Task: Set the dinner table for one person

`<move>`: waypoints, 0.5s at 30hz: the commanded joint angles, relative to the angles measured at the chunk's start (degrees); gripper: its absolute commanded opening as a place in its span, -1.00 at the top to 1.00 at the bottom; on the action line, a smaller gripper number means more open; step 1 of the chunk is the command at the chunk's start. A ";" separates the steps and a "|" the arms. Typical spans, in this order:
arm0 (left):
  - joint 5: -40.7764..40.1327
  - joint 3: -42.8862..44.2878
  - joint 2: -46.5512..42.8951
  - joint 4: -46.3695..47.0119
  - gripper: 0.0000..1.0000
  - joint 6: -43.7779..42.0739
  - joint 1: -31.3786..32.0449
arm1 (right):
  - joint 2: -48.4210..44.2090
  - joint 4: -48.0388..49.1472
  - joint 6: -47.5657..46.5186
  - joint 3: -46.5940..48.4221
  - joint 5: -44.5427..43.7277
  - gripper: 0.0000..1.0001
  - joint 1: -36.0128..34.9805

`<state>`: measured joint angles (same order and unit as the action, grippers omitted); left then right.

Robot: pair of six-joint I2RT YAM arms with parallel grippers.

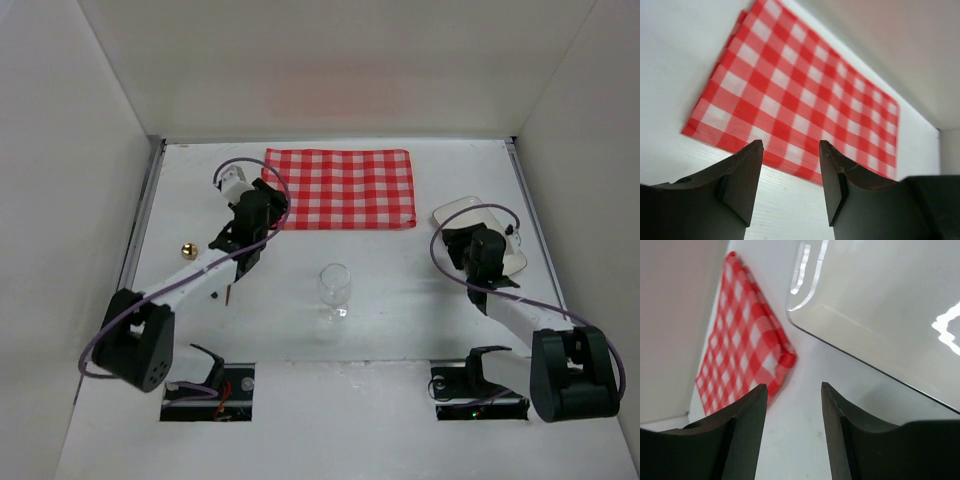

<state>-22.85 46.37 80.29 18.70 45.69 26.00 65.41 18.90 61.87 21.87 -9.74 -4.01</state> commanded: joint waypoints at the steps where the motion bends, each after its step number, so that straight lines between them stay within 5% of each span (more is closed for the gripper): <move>1: -1.85 -5.74 -6.80 2.92 0.07 -1.74 2.34 | 0.51 -1.93 4.57 -1.91 -1.25 -0.08 1.15; 6: -1.93 -13.92 -14.62 4.15 0.05 -1.48 6.82 | 2.70 -1.93 9.23 -2.62 -0.99 -0.23 1.68; 15: -4.48 -21.57 -20.09 10.03 0.03 -5.61 11.48 | 7.36 0.09 16.35 -2.45 -4.50 -0.18 4.49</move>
<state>-25.04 27.20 61.95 23.07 41.95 36.91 71.92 16.08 74.85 19.16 -11.88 -0.56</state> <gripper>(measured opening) 0.481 0.593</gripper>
